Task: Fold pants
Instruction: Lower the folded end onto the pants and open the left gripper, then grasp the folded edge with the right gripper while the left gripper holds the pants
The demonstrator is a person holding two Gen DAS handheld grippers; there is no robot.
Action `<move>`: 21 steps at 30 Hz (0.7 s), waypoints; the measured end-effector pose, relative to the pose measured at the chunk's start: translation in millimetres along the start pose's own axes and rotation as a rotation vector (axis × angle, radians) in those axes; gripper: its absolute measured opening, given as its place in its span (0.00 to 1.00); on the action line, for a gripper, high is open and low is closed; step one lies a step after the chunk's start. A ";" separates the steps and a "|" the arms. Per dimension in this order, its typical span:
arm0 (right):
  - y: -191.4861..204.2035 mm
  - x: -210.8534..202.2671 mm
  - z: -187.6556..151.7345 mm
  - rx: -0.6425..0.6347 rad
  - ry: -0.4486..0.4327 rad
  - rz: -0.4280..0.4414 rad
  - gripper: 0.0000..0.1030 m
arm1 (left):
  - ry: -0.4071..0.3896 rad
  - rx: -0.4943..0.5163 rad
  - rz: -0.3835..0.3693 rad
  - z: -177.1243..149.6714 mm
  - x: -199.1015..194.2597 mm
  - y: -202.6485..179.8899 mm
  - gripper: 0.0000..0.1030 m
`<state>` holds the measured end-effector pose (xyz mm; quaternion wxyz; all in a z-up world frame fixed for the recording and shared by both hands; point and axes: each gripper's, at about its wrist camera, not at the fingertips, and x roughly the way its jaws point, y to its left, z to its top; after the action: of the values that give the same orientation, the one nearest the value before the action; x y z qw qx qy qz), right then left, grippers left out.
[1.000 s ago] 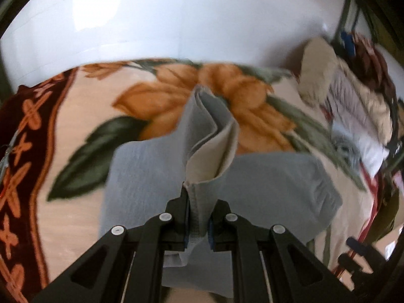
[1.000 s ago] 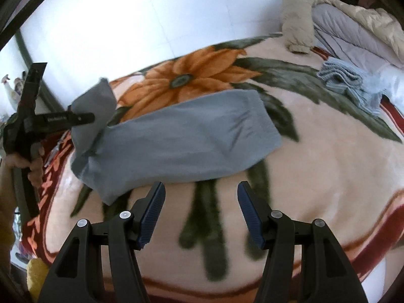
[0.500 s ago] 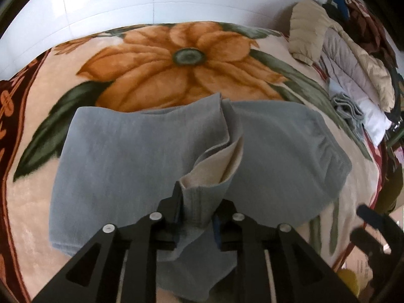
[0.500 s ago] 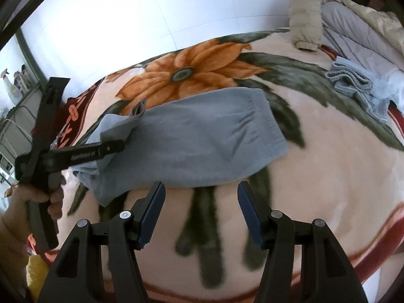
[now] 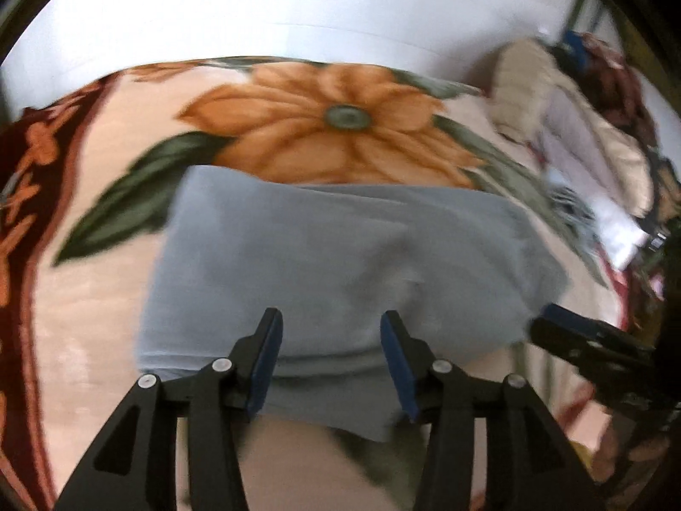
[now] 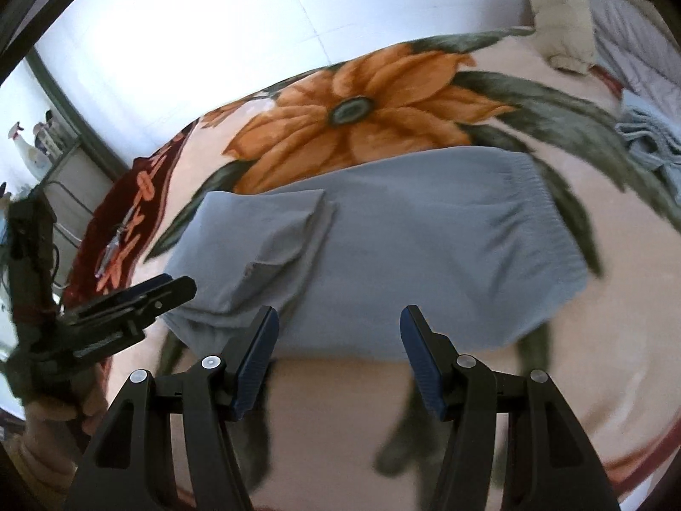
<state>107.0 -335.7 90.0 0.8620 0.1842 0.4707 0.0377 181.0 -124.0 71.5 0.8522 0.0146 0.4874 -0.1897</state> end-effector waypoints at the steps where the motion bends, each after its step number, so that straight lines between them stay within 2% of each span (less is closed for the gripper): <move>1: 4.8 5.8 3.9 0.000 0.008 0.006 0.59 | 0.003 -0.023 0.031 2.1 4.2 6.7 0.49; 3: 9.3 13.4 8.4 -0.001 0.020 0.011 0.59 | 0.012 -0.070 0.041 6.4 16.5 17.7 0.49; 6: 13.6 26.9 13.3 0.018 0.055 0.026 0.59 | 0.054 -0.087 0.006 5.7 34.7 20.1 0.49; 9: 13.4 39.0 17.0 0.063 0.089 0.054 0.59 | 0.055 -0.022 0.008 -4.1 39.0 4.6 0.53; 12: 16.5 45.7 20.1 0.056 0.099 0.030 0.59 | 0.060 0.063 -0.028 -19.8 38.2 -16.1 0.62; 15: 20.9 56.1 23.4 0.040 0.123 0.019 0.59 | 0.050 0.106 -0.034 -33.2 31.9 -24.8 0.63; 18: 23.3 72.2 23.7 0.036 0.166 0.016 0.59 | 0.058 0.055 -0.059 -40.8 24.0 -14.4 0.63; 21: 27.4 83.8 21.8 0.018 0.183 -0.002 0.59 | 0.042 -0.015 -0.033 -47.0 11.1 4.4 0.63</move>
<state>174.4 -296.4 43.5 0.8138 0.1871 0.5480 0.0494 148.7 -113.5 36.9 0.8387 0.0040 0.5067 -0.1998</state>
